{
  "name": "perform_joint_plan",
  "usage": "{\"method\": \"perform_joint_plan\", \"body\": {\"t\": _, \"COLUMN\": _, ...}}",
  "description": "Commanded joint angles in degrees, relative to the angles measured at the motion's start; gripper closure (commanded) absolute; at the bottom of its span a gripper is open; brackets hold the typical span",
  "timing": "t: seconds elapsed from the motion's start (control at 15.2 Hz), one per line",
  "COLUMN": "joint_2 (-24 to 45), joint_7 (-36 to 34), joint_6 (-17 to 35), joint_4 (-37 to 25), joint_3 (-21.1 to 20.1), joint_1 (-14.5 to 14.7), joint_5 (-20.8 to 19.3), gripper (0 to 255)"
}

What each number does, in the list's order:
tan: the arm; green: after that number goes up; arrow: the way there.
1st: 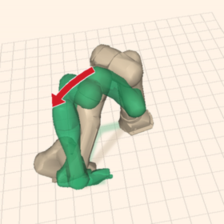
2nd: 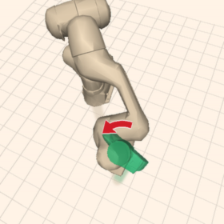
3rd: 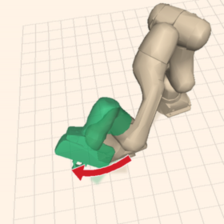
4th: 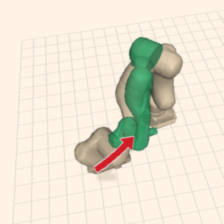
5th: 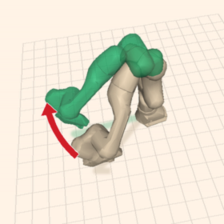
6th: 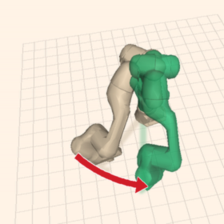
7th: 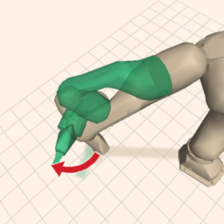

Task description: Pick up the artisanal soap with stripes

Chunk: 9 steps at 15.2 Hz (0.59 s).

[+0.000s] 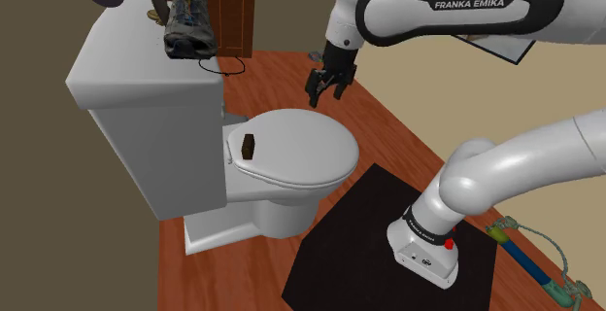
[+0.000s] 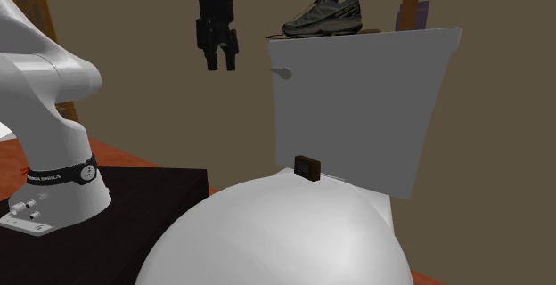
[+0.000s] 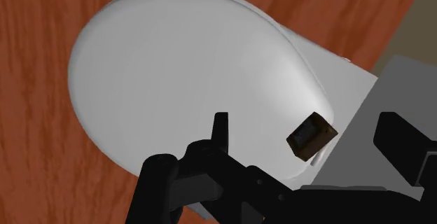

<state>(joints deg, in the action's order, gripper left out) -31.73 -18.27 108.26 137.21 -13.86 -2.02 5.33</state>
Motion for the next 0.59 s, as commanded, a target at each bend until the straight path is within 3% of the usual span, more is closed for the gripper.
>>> {"method": "perform_joint_plan", "body": {"t": 0.0, "joint_2": 4.03, "joint_7": -4.82, "joint_6": 2.59, "joint_4": -0.88, "joint_3": -2.36, "joint_1": -0.77, "joint_5": 0.02, "gripper": 0}}
{"method": "perform_joint_plan", "body": {"t": 0.53, "joint_2": 23.15, "joint_7": -23.90, "joint_6": 10.79, "joint_4": -8.34, "joint_3": -9.36, "joint_1": -4.15, "joint_5": -4.91, "gripper": 0}}
